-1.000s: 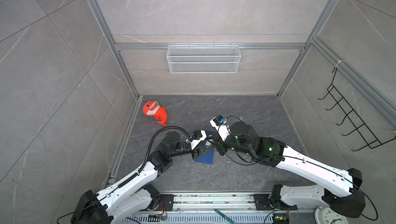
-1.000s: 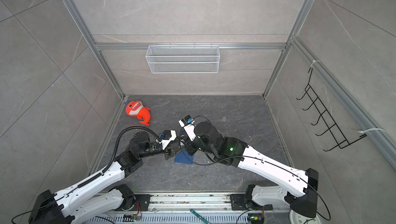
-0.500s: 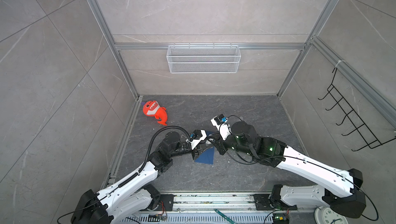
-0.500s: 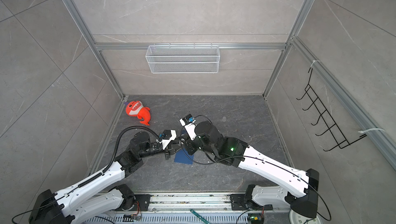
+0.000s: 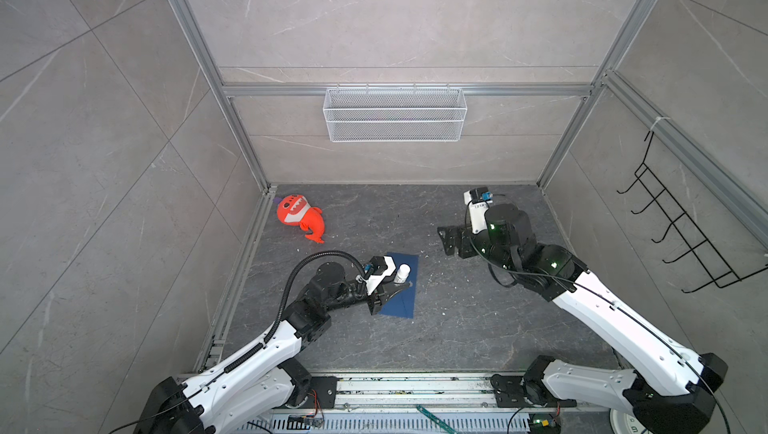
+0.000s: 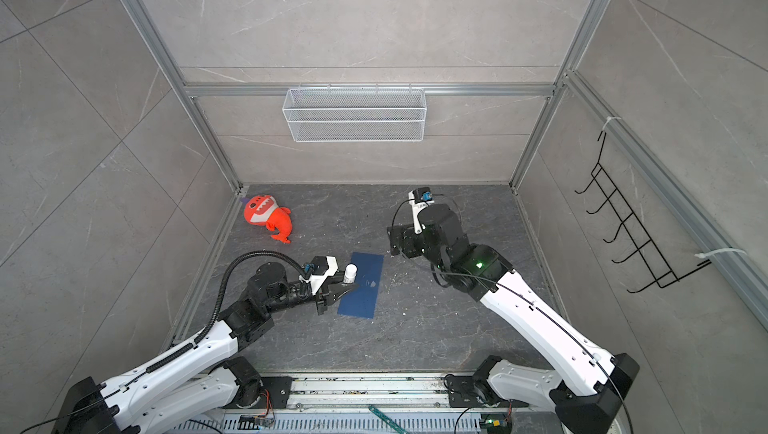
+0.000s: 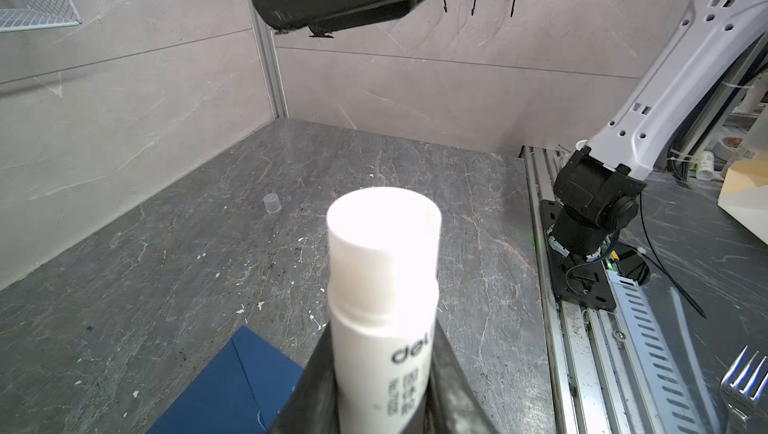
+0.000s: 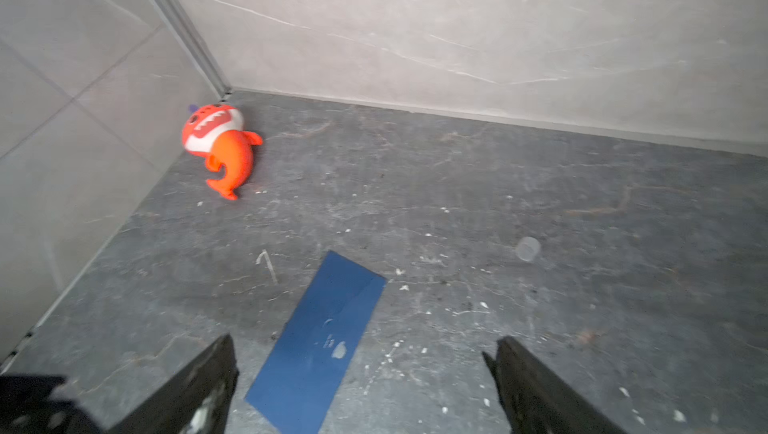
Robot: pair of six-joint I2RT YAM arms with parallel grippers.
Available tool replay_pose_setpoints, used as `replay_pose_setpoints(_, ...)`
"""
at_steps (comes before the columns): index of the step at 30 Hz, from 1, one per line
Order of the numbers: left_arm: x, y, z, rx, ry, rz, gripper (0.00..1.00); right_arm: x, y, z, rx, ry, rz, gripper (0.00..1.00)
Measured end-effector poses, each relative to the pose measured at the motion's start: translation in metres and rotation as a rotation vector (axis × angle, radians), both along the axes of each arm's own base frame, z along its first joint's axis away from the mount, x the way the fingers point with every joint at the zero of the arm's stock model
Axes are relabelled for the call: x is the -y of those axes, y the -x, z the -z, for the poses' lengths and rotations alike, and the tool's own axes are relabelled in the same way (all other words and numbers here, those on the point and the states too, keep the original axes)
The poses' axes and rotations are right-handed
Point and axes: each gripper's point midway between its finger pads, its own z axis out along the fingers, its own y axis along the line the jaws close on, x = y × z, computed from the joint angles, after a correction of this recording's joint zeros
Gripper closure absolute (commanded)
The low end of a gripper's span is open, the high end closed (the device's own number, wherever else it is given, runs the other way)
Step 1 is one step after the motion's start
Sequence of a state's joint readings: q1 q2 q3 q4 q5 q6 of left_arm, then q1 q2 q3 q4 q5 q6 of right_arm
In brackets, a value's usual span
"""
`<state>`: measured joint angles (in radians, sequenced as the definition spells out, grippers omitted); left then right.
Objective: Place the letter into the envelope and seal it
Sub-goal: 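Release and withdraw the right gripper away from the envelope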
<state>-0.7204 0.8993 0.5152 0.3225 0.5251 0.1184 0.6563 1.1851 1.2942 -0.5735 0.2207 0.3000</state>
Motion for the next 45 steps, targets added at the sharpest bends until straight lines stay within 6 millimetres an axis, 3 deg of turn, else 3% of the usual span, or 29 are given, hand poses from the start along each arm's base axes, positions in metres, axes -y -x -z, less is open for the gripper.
replay_pose_setpoints(4, -0.001, 0.001, 0.000, -0.004, 0.002, -0.001, 1.00, 0.037, -0.040, 0.028, -0.093, 0.034, 0.129, 0.01)
replay_pose_setpoints(8, -0.001, 0.001, 0.001, -0.008, 0.010, -0.002, 1.00, 0.074, -0.074, 0.079, -0.244, 0.042, 0.235, 0.01)
replay_pose_setpoints(16, 0.001, -0.001, 0.005, -0.031, 0.009, -0.004, 1.00, 0.125, -0.106, 0.149, -0.435, 0.023, 0.346, 0.08)
replay_pose_setpoints(29, 0.001, -0.001, 0.005, -0.047, 0.018, -0.007, 1.00, 0.156, -0.148, 0.185, -0.508, 0.042, 0.386, 0.16)
replay_pose_setpoints(45, -0.003, -0.001, 0.007, -0.066, 0.026, -0.029, 1.00, 0.154, -0.173, 0.239, -0.608, 0.077, 0.356, 0.27)
